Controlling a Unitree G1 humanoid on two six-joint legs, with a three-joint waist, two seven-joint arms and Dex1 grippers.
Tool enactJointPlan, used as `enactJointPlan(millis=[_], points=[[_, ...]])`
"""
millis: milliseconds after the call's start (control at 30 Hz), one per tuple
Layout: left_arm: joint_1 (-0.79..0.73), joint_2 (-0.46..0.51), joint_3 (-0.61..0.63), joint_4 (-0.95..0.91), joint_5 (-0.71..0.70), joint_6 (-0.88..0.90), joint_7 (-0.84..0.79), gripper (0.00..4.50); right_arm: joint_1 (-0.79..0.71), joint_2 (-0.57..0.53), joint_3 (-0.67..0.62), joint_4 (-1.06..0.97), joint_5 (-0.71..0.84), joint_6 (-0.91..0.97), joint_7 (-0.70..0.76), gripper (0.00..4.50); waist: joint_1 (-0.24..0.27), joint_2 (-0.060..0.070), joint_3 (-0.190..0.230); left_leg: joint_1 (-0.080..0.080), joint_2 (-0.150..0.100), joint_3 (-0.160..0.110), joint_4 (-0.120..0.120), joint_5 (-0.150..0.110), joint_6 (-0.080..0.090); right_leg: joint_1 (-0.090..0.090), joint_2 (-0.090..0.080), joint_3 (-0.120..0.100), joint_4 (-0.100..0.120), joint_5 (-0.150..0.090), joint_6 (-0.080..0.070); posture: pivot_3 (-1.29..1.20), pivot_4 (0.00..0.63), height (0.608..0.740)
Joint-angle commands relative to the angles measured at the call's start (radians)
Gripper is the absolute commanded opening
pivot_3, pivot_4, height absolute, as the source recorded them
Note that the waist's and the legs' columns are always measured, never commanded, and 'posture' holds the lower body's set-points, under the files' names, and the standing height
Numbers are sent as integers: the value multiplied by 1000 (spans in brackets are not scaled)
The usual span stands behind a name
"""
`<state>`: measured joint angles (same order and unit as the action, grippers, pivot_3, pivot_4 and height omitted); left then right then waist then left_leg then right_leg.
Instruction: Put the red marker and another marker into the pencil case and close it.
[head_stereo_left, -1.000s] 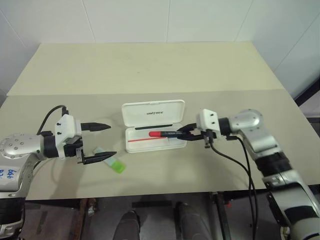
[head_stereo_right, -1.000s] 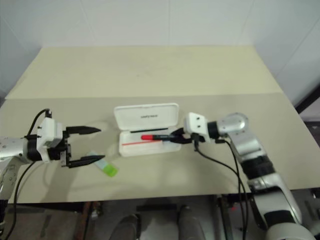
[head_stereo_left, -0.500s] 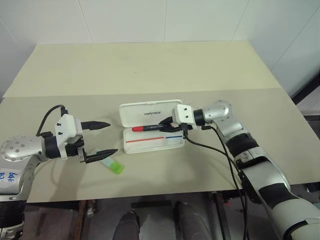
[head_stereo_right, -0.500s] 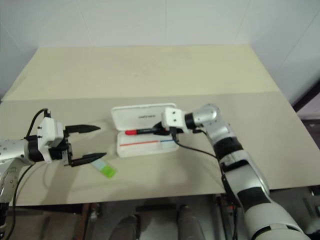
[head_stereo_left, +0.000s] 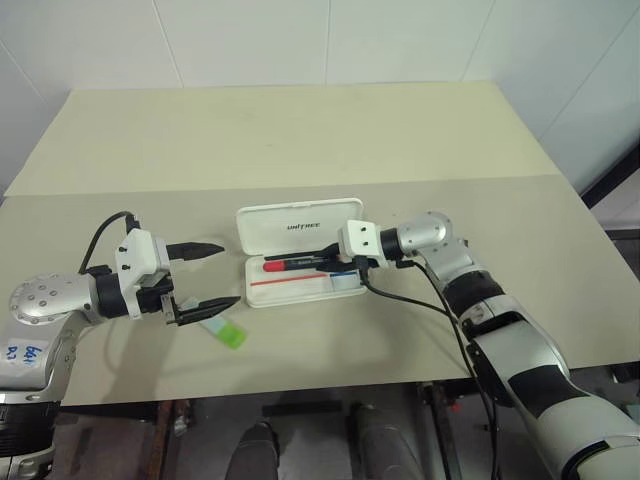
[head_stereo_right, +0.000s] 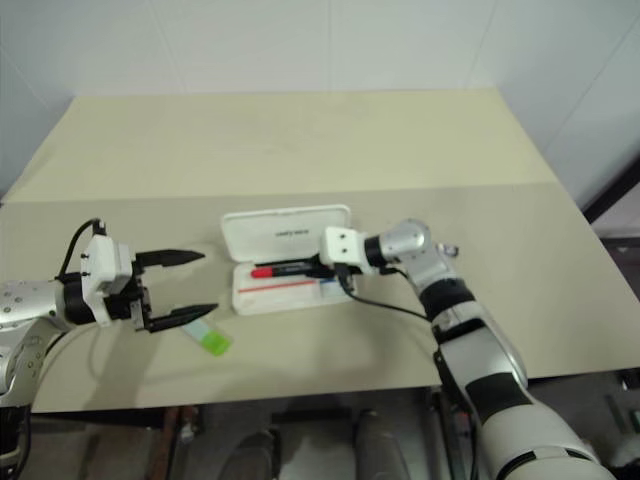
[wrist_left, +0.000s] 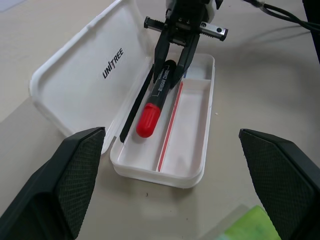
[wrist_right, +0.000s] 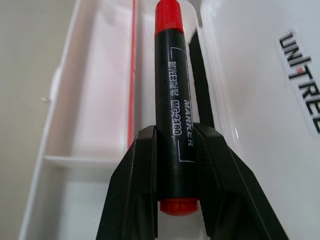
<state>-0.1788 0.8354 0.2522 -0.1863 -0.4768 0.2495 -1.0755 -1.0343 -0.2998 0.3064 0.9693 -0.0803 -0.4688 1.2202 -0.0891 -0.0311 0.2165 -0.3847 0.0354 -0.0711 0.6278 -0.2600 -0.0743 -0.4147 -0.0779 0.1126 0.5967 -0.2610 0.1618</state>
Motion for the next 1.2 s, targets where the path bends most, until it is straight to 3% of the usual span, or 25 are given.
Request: enactJointPlan(millis=[33, 533, 900, 1033, 1200], points=[[-12, -2, 3, -30, -16, -3, 3, 4500, -23, 7, -13, 24, -10, -31, -24, 654, 0, 0, 0, 0, 0, 0, 0, 0, 0, 0, 0, 0, 0, 0, 0, 0, 150, 740], [-35, -4, -16, -11, -13, -10, -5, 4500, -25, 23, -46, -48, 64, -22, 49, 654, -1, 0, 0, 0, 0, 0, 0, 0, 0, 0, 0, 0, 2, 0, 0, 0, 150, 740], [-58, -12, -29, 7, -9, -16, -10, 4500, -22, 6, -39, -63, 43, -51, 18, 4479, -1, 0, 0, 0, 0, 0, 0, 0, 0, 0, 0, 0, 4, 0, 0, 0, 150, 740], [-61, -13, -31, 10, -8, -17, -13, 4500, -15, 8, -62, -126, 101, 7, 65, 4479, -1, 0, 0, 0, 0, 0, 0, 0, 0, 0, 0, 0, 4, 0, 0, 0, 150, 740], [-63, -13, -33, 10, -9, -17, -15, 4500, 57, -5, -94, -367, 228, 233, 135, 4479, 3, 0, 0, 0, 0, -1, 0, 0, 0, 0, 0, 0, 5, 0, 0, 0, 150, 740]])
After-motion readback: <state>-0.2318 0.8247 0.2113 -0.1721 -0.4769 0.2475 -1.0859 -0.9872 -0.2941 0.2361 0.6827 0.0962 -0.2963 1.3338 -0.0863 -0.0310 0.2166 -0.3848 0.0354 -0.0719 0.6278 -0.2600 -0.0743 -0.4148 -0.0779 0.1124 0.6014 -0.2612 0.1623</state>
